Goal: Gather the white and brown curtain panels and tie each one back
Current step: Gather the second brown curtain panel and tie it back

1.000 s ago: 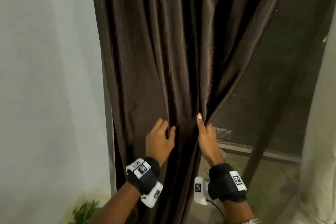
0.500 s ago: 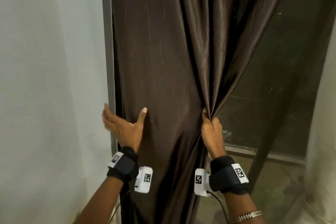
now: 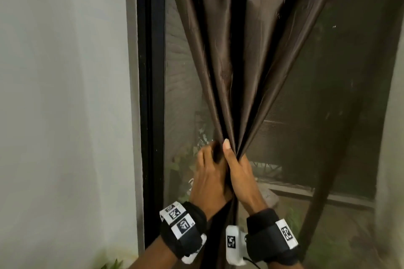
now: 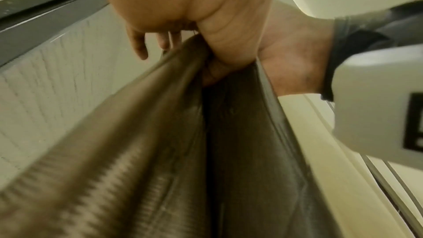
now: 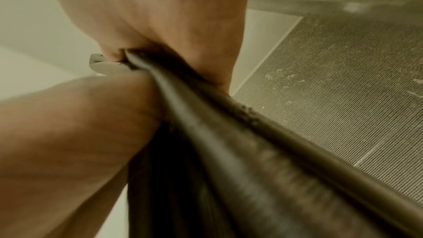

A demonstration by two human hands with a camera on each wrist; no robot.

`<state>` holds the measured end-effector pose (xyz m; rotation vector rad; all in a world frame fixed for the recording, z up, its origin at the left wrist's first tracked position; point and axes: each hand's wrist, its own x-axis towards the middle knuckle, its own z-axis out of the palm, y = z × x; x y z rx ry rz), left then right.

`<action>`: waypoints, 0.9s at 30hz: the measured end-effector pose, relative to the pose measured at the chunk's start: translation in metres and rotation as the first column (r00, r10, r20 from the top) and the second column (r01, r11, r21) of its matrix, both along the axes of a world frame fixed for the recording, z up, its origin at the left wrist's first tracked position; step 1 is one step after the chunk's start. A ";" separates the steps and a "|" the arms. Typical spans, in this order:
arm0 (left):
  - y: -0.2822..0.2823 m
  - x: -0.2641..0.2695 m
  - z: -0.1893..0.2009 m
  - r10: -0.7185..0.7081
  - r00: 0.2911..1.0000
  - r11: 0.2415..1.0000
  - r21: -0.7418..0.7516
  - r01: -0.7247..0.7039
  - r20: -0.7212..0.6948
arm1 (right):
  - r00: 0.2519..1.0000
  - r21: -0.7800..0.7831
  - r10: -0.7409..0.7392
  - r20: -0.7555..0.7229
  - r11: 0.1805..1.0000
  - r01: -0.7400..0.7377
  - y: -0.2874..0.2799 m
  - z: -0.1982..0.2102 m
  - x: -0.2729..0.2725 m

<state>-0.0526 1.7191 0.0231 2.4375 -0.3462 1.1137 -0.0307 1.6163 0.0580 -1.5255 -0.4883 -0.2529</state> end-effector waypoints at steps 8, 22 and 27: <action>0.008 -0.019 0.036 -0.753 0.656 0.343 -0.829 0.442 0.038 | 0.999 -0.061 0.019 -0.032 0.998 -0.021 -0.012 0.005 0.014; 0.003 0.014 -0.004 -0.287 0.918 0.609 -0.792 -0.046 -0.274 | 0.964 -0.345 0.254 -0.079 0.900 -0.265 -0.027 -0.102 -0.020; 0.014 0.002 -0.061 -0.497 0.767 0.533 -0.840 -0.100 -0.407 | 0.802 -0.271 0.297 -0.518 0.833 -0.483 -0.057 -0.140 -0.014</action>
